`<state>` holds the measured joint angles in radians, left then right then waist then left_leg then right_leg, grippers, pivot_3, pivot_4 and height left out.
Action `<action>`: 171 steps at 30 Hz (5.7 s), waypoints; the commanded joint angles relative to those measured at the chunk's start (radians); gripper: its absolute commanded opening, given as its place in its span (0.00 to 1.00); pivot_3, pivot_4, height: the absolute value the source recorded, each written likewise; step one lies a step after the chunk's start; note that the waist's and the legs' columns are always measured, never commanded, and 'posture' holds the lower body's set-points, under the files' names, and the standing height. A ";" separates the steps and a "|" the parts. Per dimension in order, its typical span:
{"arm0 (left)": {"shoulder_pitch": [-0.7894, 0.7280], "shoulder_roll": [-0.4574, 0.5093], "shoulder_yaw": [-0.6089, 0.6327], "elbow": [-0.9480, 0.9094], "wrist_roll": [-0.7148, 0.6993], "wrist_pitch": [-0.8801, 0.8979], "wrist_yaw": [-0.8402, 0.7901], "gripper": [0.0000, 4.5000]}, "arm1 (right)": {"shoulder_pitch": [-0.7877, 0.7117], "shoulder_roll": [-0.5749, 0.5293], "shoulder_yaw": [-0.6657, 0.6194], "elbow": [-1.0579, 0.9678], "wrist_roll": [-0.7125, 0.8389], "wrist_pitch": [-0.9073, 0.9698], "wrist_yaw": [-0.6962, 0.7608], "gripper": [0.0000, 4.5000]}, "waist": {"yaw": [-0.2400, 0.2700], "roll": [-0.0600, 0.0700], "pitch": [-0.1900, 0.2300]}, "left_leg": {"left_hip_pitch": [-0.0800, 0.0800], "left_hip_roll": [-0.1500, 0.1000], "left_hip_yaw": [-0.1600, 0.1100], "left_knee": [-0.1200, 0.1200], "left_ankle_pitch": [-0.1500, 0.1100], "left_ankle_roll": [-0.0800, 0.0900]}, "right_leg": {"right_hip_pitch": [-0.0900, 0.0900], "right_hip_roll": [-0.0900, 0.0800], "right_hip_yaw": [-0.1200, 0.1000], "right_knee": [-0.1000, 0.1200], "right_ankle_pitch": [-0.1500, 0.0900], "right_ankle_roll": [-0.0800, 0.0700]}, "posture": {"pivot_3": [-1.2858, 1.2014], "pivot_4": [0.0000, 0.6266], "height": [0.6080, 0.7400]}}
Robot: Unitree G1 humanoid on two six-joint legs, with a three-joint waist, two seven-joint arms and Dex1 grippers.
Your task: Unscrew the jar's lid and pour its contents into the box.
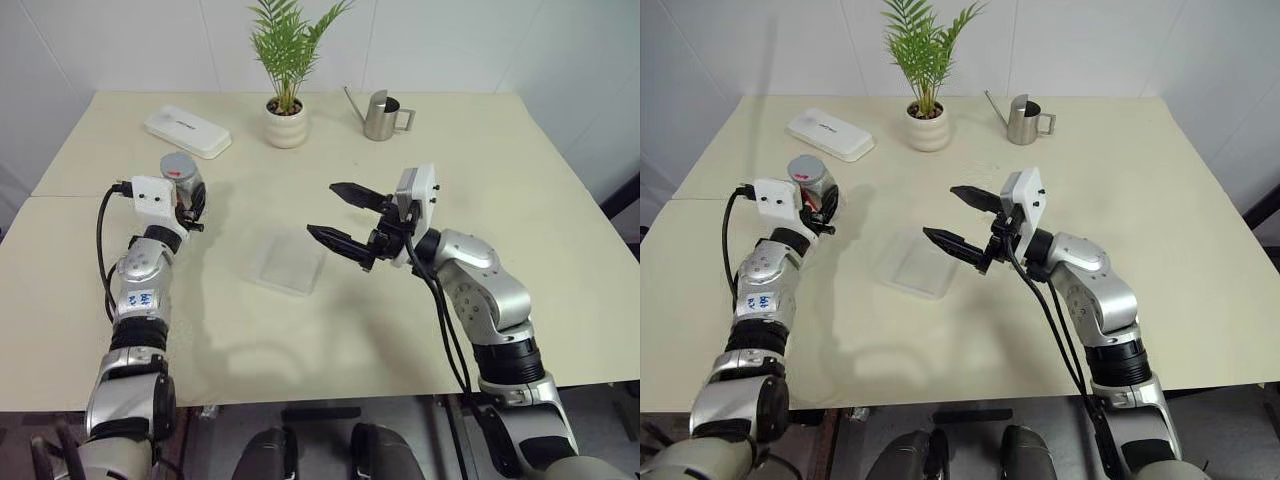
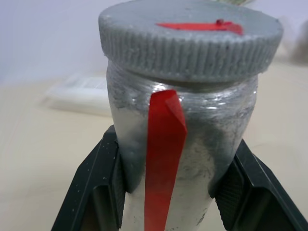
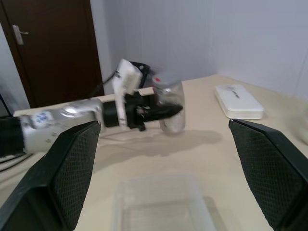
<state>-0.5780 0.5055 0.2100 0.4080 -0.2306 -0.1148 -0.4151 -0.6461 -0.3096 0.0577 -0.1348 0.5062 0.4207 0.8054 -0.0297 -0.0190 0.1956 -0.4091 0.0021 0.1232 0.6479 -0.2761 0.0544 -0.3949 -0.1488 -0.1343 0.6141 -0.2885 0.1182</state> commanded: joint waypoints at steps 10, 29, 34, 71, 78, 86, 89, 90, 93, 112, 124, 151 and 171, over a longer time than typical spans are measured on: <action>0.235 0.211 -0.049 -0.701 -0.344 0.504 -0.347 0.44 | -0.233 0.037 0.057 -0.085 0.052 0.301 -0.127 1.00 | 0.004 0.002 0.001 | 0.002 0.004 -0.002 0.001 0.002 -0.005 | 0.001 -0.001 0.006 0.003 -0.002 -0.004 | 0.52 0.24 1.00; 0.181 0.117 -0.101 -0.713 -0.332 0.574 -0.348 0.44 | -0.255 0.080 0.136 -0.078 0.027 0.355 -0.105 1.00 | 0.002 0.001 0.001 | 0.001 0.003 -0.001 -0.001 0.002 -0.004 | -0.001 0.001 0.003 0.004 -0.002 -0.005 | 0.52 0.24 1.00; 0.185 0.112 -0.106 -0.715 -0.326 0.571 -0.350 0.44 | -0.247 0.080 0.135 -0.083 0.028 0.345 -0.096 0.91 | 0.002 0.001 0.001 | 0.001 0.003 -0.001 0.000 0.002 -0.004 | -0.001 0.001 0.003 0.004 -0.002 -0.005 | 0.52 0.24 1.00; 0.133 0.133 -0.082 -0.633 -0.394 0.549 -0.623 0.44 | -0.403 -0.049 0.081 0.151 0.012 0.060 0.401 1.00 | 0.006 0.001 0.001 | 0.000 0.005 -0.001 0.001 0.002 -0.004 | 0.001 0.001 0.000 -0.001 -0.002 -0.005 | 0.52 0.24 1.00; 0.115 0.136 -0.097 -0.619 -0.382 0.549 -0.604 0.44 | -0.349 -0.008 0.123 0.043 0.016 0.134 0.313 1.00 | -0.001 0.002 0.001 | 0.000 0.005 -0.001 0.000 0.002 -0.004 | 0.000 0.001 0.001 -0.001 -0.002 -0.005 | 0.52 0.24 1.00; 0.102 0.137 -0.116 -0.633 -0.380 0.549 -0.601 0.44 | -0.395 0.038 0.153 0.126 -0.068 0.131 0.203 1.00 | 0.001 0.002 0.001 | 0.000 0.006 0.000 0.001 0.002 -0.005 | 0.000 0.002 0.001 -0.001 -0.002 -0.005 | 0.52 0.24 1.00; 0.095 0.135 -0.118 -0.631 -0.379 0.549 -0.596 0.44 | -0.406 0.049 0.155 0.144 -0.075 0.131 0.196 1.00 | 0.000 0.002 0.001 | 0.000 0.006 0.000 0.000 0.002 -0.005 | 0.000 0.002 0.001 -0.001 -0.002 -0.005 | 0.52 0.24 1.00; 0.094 0.133 -0.118 -0.632 -0.380 0.548 -0.594 0.44 | -0.407 0.052 0.155 0.146 -0.076 0.131 0.195 1.00 | 0.001 0.002 0.001 | 0.000 0.006 0.000 0.000 0.002 -0.005 | 0.000 0.002 0.001 -0.001 -0.002 -0.005 | 0.52 0.24 1.00; 0.092 0.130 -0.118 -0.636 -0.382 0.548 -0.590 0.44 | -0.408 0.056 0.152 0.154 -0.079 0.130 0.194 1.00 | 0.001 0.002 0.001 | 0.000 0.006 0.000 0.000 0.002 -0.005 | 0.000 0.002 0.001 -0.001 -0.002 -0.005 | 0.52 0.24 1.00; 0.103 0.147 -0.091 -0.614 -0.377 0.518 -0.607 0.44 | -0.388 -0.186 0.038 0.280 -0.067 0.056 0.302 1.00 | 0.002 0.002 0.001 | 0.000 0.006 0.000 0.000 0.002 -0.005 | 0.000 0.003 0.001 -0.001 -0.002 -0.005 | 0.52 0.24 1.00; 0.110 0.086 -0.044 -0.593 -0.390 0.503 -0.540 0.44 | -0.338 -0.176 -0.031 0.192 0.039 0.128 0.297 1.00 | 0.001 0.002 0.001 | 0.000 0.007 0.001 0.001 0.002 -0.005 | 0.001 0.002 0.001 -0.002 -0.002 -0.005 | 0.52 0.24 1.00; 0.085 0.020 -0.034 -0.595 -0.411 0.506 -0.464 0.44 | -0.337 -0.133 0.116 0.029 -0.113 0.322 0.111 0.01 | 0.003 0.002 0.001 | 0.000 0.007 0.001 0.001 0.002 -0.005 | 0.001 0.002 0.001 -0.002 -0.002 -0.005 | 0.52 0.24 1.00; 0.044 -0.021 -0.133 -0.499 -0.307 0.434 -0.495 0.44 | -0.413 -0.029 0.147 -0.068 -0.090 0.445 0.022 0.01 | 0.003 0.002 0.001 | 0.000 0.006 0.001 0.001 0.002 -0.004 | 0.001 0.004 0.001 -0.002 -0.002 -0.005 | 0.52 0.24 1.00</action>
<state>-0.5010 0.4898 0.0881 -0.0843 -0.5446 0.3338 -0.9152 -1.0309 -0.3672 0.1887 -0.1290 0.3768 0.8629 0.8116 -0.0268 -0.0175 0.1965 -0.4091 0.0085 0.1239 0.6491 -0.2738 0.0499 -0.3942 -0.1453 -0.1337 0.6123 -0.2901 0.1133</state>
